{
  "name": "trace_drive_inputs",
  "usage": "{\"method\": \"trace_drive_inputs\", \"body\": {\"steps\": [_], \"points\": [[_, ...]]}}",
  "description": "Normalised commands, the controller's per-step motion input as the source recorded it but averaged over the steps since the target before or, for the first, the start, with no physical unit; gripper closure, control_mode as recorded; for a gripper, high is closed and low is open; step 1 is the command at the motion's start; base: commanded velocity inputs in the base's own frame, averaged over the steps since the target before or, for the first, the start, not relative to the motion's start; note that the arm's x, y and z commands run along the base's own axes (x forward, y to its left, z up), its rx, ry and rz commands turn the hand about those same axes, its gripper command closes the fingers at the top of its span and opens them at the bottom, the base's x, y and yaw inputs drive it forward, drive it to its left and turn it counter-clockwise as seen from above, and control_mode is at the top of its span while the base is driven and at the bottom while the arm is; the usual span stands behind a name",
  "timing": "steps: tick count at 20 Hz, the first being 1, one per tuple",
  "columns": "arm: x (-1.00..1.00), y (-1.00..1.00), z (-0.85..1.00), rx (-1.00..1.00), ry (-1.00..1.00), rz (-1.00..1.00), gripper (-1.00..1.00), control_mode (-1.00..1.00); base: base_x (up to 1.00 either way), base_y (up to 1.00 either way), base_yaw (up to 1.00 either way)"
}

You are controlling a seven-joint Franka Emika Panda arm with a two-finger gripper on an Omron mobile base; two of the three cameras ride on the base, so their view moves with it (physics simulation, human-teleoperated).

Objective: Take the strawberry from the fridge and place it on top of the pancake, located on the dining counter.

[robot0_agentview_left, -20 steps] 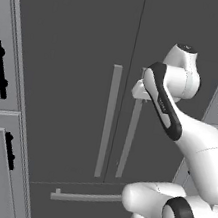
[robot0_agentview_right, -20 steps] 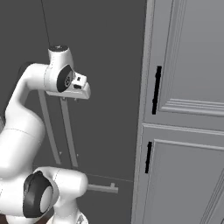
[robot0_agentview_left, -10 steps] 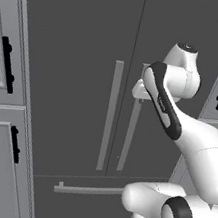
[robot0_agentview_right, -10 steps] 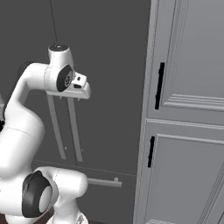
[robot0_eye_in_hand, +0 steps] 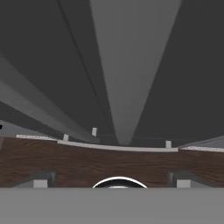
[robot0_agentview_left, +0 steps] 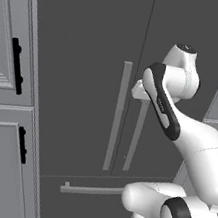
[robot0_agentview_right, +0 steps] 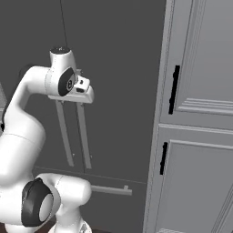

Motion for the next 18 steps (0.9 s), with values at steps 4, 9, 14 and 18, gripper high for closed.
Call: {"method": "trace_drive_inputs", "body": {"steps": [4, 9, 14, 18], "points": [[0.00, 0.00, 0.00, 0.00, 0.00, 0.00, -1.00, 1.00, -0.37, 0.12, 0.00], [0.00, 0.00, 0.00, 0.00, 0.00, 0.00, -1.00, 1.00, -0.62, 0.10, 0.00], [0.00, 0.00, 0.00, 0.00, 0.00, 0.00, -1.00, 1.00, -0.64, 0.20, -0.01], [0.00, 0.01, -0.01, 0.00, -0.03, -0.02, -1.00, -1.00, -0.26, 0.15, -0.02]]}}
